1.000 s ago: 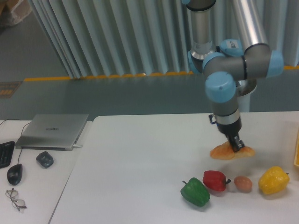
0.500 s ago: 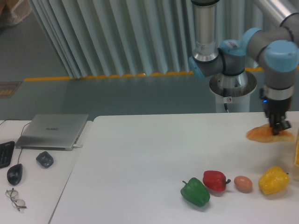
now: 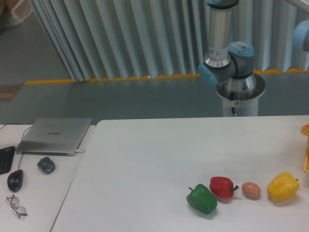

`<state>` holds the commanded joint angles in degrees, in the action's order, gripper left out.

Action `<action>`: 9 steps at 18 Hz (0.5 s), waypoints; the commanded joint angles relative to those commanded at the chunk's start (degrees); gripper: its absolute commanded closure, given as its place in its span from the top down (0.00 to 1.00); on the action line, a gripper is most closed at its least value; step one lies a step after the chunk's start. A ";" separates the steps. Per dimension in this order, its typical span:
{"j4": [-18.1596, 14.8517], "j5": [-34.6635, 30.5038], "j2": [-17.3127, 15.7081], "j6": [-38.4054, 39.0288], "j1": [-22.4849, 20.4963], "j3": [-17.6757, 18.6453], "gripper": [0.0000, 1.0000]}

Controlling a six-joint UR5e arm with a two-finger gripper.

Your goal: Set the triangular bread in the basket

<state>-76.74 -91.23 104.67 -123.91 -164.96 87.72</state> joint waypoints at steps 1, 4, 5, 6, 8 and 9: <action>0.53 0.00 0.27 -0.88 -0.79 -0.18 0.00; 1.50 0.00 1.59 -4.66 -2.55 -0.88 0.00; 1.77 0.09 1.68 -5.63 -3.08 -0.88 0.00; 1.86 0.00 1.76 -6.59 -3.17 -0.88 0.07; 1.86 0.00 1.85 -7.74 -3.17 -0.88 0.56; 1.86 0.00 1.85 -7.75 -3.09 -0.88 0.64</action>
<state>-74.88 -91.23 106.52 -131.66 -168.05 86.84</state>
